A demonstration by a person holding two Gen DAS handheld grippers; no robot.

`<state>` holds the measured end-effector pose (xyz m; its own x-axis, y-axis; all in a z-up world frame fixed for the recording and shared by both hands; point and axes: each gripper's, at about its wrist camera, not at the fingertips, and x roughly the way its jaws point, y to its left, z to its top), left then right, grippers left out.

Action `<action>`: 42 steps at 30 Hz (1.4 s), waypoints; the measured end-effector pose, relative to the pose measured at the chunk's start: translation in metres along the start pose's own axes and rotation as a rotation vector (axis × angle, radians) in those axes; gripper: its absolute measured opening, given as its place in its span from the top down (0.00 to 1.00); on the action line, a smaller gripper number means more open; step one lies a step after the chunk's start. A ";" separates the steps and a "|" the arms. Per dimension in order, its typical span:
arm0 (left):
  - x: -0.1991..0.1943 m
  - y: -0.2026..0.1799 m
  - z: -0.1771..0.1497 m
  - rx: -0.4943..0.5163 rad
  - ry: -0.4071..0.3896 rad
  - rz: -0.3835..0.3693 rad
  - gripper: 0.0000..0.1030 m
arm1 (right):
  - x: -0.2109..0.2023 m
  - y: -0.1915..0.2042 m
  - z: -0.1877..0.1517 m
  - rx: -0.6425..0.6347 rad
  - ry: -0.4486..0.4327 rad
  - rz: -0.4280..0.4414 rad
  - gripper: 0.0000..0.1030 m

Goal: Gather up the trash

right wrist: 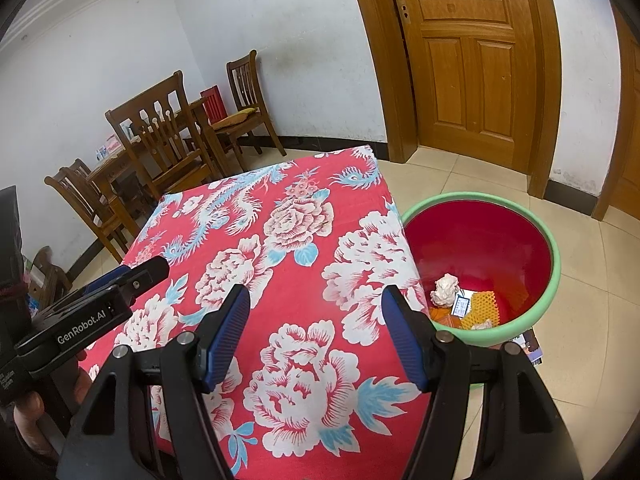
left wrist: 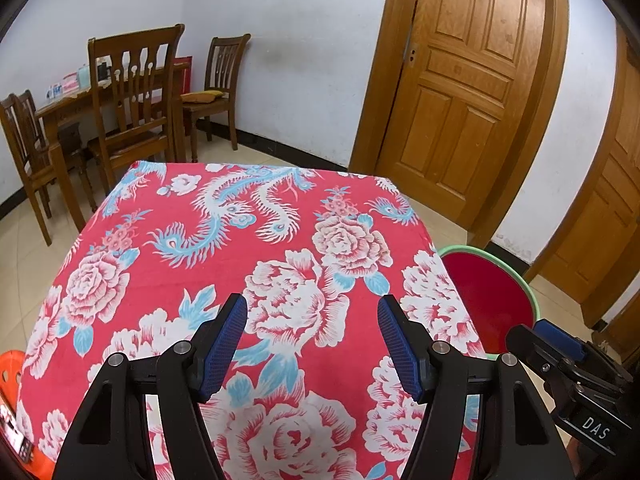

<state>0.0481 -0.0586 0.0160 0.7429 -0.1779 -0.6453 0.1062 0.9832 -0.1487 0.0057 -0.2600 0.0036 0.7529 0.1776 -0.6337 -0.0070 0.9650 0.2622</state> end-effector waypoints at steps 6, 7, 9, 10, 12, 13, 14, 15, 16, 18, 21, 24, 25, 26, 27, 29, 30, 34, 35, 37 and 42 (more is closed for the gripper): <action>0.000 0.000 0.000 0.000 0.001 -0.001 0.33 | 0.000 0.000 0.000 0.001 0.001 -0.001 0.34; 0.000 0.000 0.001 -0.001 0.001 -0.001 0.33 | 0.000 -0.001 0.000 0.001 0.001 -0.001 0.34; 0.000 -0.001 0.001 -0.001 0.001 0.000 0.33 | 0.000 -0.001 0.000 0.001 0.001 -0.001 0.34; 0.000 0.000 0.001 -0.001 0.001 0.001 0.33 | 0.000 0.000 0.000 0.001 0.001 -0.001 0.34; 0.000 -0.001 0.000 -0.001 0.002 -0.001 0.33 | 0.000 -0.001 0.000 0.001 0.001 0.000 0.34; 0.000 -0.001 0.000 0.000 0.002 -0.001 0.33 | 0.000 0.000 0.000 0.001 0.002 -0.001 0.34; 0.000 -0.001 0.000 0.001 0.003 0.000 0.33 | 0.001 -0.001 0.000 0.001 0.002 -0.001 0.34; 0.000 -0.001 0.000 0.001 0.003 -0.001 0.33 | 0.000 0.000 0.000 0.001 0.003 0.000 0.34; 0.000 -0.001 0.000 0.001 0.004 -0.001 0.33 | 0.000 -0.001 0.000 0.001 0.002 0.000 0.34; -0.001 -0.002 0.000 0.001 0.003 0.000 0.33 | 0.000 0.000 0.000 0.000 0.001 0.000 0.34; 0.000 -0.002 0.000 0.002 0.002 0.000 0.33 | 0.001 -0.001 0.000 0.001 0.001 0.000 0.34; 0.000 -0.002 0.000 0.002 0.004 0.000 0.33 | 0.001 -0.001 -0.001 0.001 0.002 0.000 0.34; 0.000 -0.002 0.000 0.002 0.004 0.000 0.33 | 0.001 -0.002 0.000 0.002 0.002 0.000 0.34; 0.000 -0.001 0.000 0.001 0.004 0.000 0.33 | 0.001 -0.002 0.000 0.001 0.002 0.000 0.34; -0.001 -0.001 0.000 0.001 0.004 -0.001 0.33 | 0.001 -0.001 -0.001 0.002 0.003 0.000 0.34; -0.001 -0.001 0.000 0.001 0.003 0.000 0.33 | 0.001 -0.001 -0.001 0.003 0.003 0.001 0.34; 0.000 -0.002 0.000 0.002 0.003 -0.001 0.33 | 0.001 -0.001 -0.001 0.002 0.003 0.001 0.34; 0.000 -0.002 0.000 0.001 0.003 -0.001 0.33 | 0.001 -0.001 -0.001 0.002 0.002 0.000 0.34; 0.000 -0.002 0.000 0.001 0.003 -0.001 0.33 | 0.001 -0.002 -0.001 0.002 0.002 0.000 0.34; 0.000 -0.002 0.000 0.003 0.002 -0.002 0.33 | 0.001 -0.001 -0.001 0.003 0.004 -0.001 0.34; 0.000 -0.003 -0.002 0.004 0.004 -0.003 0.33 | 0.001 0.000 -0.001 0.002 0.002 0.000 0.34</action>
<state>0.0463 -0.0617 0.0150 0.7402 -0.1811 -0.6476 0.1115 0.9828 -0.1474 0.0056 -0.2602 0.0026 0.7515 0.1782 -0.6352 -0.0055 0.9645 0.2641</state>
